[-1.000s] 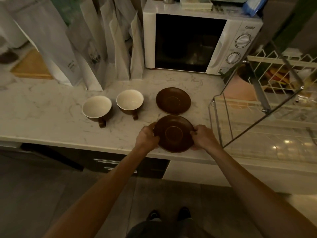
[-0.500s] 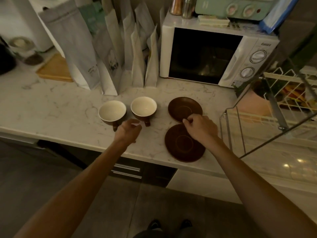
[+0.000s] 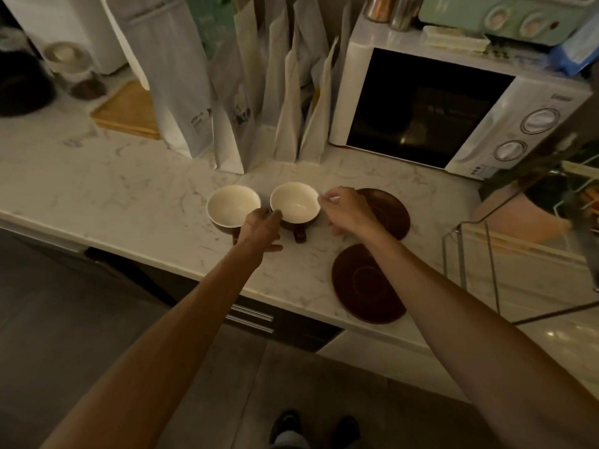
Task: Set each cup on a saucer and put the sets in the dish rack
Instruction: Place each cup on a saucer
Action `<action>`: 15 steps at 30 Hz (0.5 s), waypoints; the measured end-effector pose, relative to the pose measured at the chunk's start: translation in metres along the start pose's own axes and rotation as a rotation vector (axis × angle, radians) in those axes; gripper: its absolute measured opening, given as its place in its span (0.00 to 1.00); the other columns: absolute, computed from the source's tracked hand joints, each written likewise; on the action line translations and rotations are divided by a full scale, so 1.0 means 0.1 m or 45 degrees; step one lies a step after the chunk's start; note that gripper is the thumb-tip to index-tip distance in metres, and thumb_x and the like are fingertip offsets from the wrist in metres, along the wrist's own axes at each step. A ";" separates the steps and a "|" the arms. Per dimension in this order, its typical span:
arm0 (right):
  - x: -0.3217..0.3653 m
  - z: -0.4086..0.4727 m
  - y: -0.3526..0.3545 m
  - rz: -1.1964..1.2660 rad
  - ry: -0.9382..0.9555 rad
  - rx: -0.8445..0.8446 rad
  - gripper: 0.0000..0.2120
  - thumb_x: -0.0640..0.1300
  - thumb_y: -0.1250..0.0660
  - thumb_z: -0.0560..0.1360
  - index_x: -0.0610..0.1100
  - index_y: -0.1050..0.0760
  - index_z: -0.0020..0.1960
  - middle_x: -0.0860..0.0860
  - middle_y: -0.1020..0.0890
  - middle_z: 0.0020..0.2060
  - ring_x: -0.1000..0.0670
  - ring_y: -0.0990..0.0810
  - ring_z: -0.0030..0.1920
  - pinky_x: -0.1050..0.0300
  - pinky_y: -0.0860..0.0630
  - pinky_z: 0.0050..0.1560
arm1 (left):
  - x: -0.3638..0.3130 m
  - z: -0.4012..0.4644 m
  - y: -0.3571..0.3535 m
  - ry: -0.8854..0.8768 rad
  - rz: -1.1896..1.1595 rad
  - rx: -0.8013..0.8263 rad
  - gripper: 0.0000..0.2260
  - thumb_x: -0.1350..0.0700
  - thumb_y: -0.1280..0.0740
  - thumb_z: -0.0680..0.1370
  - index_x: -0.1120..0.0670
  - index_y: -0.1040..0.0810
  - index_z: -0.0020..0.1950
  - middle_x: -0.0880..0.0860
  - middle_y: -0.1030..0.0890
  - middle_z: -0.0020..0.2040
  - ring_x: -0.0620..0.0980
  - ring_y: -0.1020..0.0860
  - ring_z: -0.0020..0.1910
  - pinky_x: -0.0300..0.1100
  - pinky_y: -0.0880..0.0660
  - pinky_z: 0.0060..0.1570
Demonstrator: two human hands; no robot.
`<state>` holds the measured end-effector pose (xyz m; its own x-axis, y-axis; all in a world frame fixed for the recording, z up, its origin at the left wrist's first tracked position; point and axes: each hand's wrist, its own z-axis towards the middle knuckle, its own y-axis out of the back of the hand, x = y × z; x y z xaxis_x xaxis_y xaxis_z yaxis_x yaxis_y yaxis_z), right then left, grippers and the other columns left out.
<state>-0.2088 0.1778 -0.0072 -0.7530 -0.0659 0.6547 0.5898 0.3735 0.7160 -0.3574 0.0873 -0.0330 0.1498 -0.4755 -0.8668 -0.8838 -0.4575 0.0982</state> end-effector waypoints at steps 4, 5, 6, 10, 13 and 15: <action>-0.04 0.12 -0.11 0.037 -0.058 0.042 0.18 0.51 0.38 0.79 0.44 0.26 0.65 0.47 0.19 0.56 0.47 0.14 0.42 0.49 0.15 0.39 | 0.01 0.08 -0.07 0.037 -0.013 -0.012 0.16 0.55 0.37 0.78 0.55 0.29 0.66 0.52 0.24 0.46 0.57 0.21 0.50 0.46 0.20 0.34; -0.04 0.14 -0.13 0.049 -0.069 0.050 0.17 0.50 0.38 0.79 0.43 0.25 0.65 0.48 0.20 0.53 0.47 0.14 0.42 0.49 0.15 0.38 | 0.02 0.10 -0.09 0.037 -0.022 -0.019 0.17 0.55 0.37 0.78 0.55 0.30 0.66 0.54 0.23 0.49 0.57 0.21 0.51 0.47 0.19 0.34; -0.05 0.16 -0.15 0.070 -0.077 0.061 0.17 0.50 0.38 0.79 0.43 0.24 0.64 0.48 0.20 0.51 0.46 0.14 0.41 0.48 0.15 0.38 | 0.02 0.12 -0.11 0.033 -0.030 -0.027 0.17 0.56 0.38 0.78 0.55 0.30 0.67 0.56 0.23 0.52 0.58 0.20 0.51 0.48 0.19 0.35; -0.04 0.23 -0.22 0.144 -0.093 0.104 0.14 0.45 0.39 0.79 0.41 0.22 0.60 0.43 0.16 0.51 0.42 0.13 0.41 0.44 0.15 0.42 | 0.03 0.17 -0.19 0.002 -0.023 -0.036 0.17 0.60 0.39 0.77 0.56 0.31 0.67 0.61 0.23 0.58 0.60 0.20 0.53 0.54 0.19 0.45; -0.03 0.26 -0.27 0.197 -0.103 0.114 0.13 0.41 0.41 0.78 0.40 0.22 0.57 0.43 0.16 0.46 0.43 0.13 0.35 0.46 0.15 0.37 | 0.04 0.20 -0.21 -0.010 -0.039 -0.068 0.18 0.62 0.40 0.77 0.55 0.31 0.67 0.62 0.22 0.58 0.60 0.20 0.53 0.58 0.19 0.48; -0.03 0.27 -0.28 0.177 -0.096 0.104 0.12 0.40 0.41 0.78 0.38 0.22 0.56 0.42 0.16 0.46 0.42 0.13 0.36 0.45 0.15 0.38 | 0.05 0.22 -0.21 -0.027 -0.033 -0.084 0.19 0.62 0.40 0.76 0.54 0.31 0.68 0.62 0.22 0.58 0.60 0.19 0.52 0.58 0.19 0.48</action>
<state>-0.2314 0.1925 -0.0358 -0.6873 0.0599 0.7239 0.6665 0.4483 0.5957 -0.3479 0.1110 -0.0497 0.1619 -0.4475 -0.8795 -0.8485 -0.5182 0.1074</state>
